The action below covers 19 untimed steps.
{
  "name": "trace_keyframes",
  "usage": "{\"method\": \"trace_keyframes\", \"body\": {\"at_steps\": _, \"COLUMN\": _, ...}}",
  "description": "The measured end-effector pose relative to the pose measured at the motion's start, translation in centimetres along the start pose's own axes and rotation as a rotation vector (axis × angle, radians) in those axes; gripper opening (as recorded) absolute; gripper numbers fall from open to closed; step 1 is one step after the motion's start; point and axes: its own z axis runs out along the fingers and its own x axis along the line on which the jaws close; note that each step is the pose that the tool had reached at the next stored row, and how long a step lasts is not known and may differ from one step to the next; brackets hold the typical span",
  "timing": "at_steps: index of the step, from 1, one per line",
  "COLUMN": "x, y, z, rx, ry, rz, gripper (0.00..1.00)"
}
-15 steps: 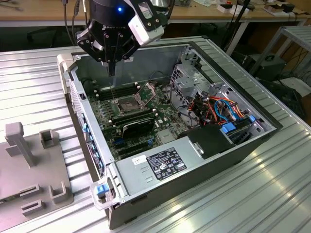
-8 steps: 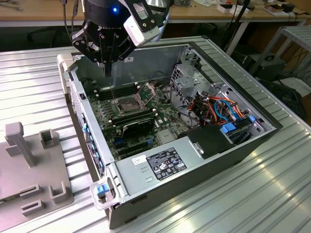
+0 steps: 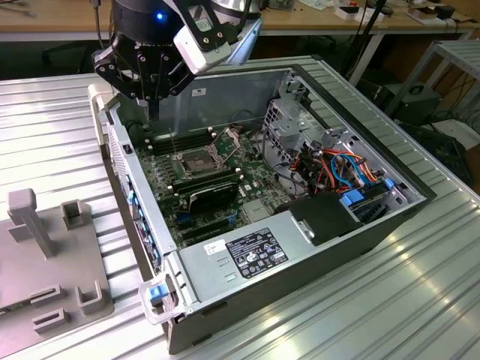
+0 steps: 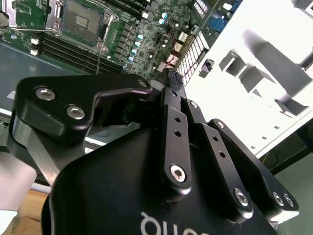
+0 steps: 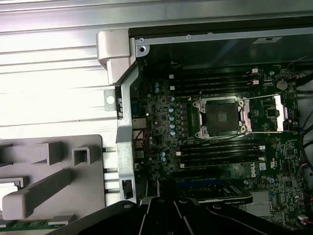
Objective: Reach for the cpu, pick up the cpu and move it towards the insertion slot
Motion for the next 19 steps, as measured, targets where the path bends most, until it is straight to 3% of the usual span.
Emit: {"method": "trace_keyframes", "body": {"at_steps": 19, "x": 2.25, "y": -0.17, "z": 0.1, "rx": 0.0006, "ry": 0.0072, "rz": 0.0, "gripper": 0.11}}
